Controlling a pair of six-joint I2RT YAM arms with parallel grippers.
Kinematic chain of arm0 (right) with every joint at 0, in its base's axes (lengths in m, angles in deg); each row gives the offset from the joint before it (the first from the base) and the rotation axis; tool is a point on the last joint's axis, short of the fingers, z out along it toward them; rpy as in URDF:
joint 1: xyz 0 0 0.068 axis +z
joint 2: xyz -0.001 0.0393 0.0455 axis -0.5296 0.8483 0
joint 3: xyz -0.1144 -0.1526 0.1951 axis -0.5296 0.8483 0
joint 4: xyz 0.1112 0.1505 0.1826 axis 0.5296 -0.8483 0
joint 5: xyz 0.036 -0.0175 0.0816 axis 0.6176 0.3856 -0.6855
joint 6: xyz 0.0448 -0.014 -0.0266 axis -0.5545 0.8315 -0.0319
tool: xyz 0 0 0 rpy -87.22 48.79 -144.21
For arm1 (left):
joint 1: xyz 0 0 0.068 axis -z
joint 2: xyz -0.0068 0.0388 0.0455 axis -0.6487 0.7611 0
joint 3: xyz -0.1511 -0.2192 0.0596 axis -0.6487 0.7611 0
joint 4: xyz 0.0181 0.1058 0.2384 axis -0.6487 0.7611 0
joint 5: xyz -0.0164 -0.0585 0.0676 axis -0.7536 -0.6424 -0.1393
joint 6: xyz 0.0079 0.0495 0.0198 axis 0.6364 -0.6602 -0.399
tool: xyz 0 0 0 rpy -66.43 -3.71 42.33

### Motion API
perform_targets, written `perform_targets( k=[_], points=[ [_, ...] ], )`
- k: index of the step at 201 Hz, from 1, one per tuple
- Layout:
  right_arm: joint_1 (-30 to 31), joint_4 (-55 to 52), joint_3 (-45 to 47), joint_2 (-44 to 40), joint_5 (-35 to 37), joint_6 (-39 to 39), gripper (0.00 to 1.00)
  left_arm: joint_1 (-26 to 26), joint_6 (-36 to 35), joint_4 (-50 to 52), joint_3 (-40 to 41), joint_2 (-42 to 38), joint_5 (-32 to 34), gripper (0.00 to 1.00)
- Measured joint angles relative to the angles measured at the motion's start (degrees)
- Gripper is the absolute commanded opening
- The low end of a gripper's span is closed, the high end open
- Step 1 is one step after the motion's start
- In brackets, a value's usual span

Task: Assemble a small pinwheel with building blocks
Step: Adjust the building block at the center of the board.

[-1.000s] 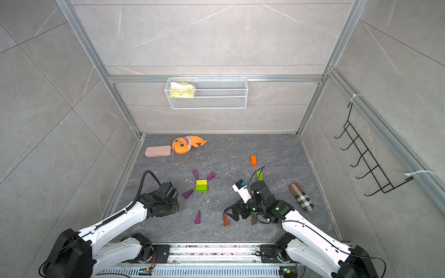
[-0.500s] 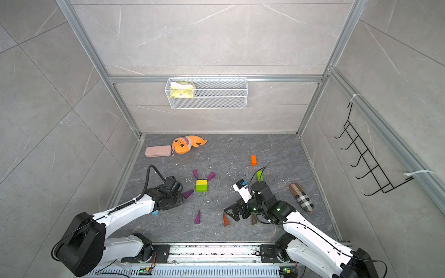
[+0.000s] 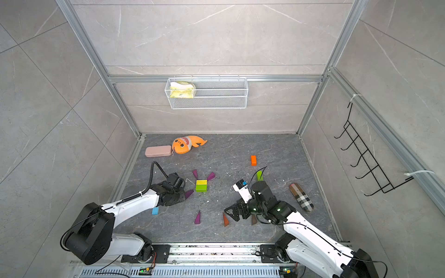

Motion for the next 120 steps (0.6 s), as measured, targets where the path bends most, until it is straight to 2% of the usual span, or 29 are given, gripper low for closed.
perform_targets(
  k=[60, 120],
  points=[
    [0.0, 0.0, 0.0, 0.0, 0.0, 0.0, 1.0, 0.0, -0.37, -0.31, -0.44, 1.38, -0.11, 0.28],
    [0.0, 0.0, 0.0, 0.07, 0.0, 0.0, 1.0, -0.09, -0.59, -0.37, -0.76, 1.42, -0.13, 0.27]
  ],
)
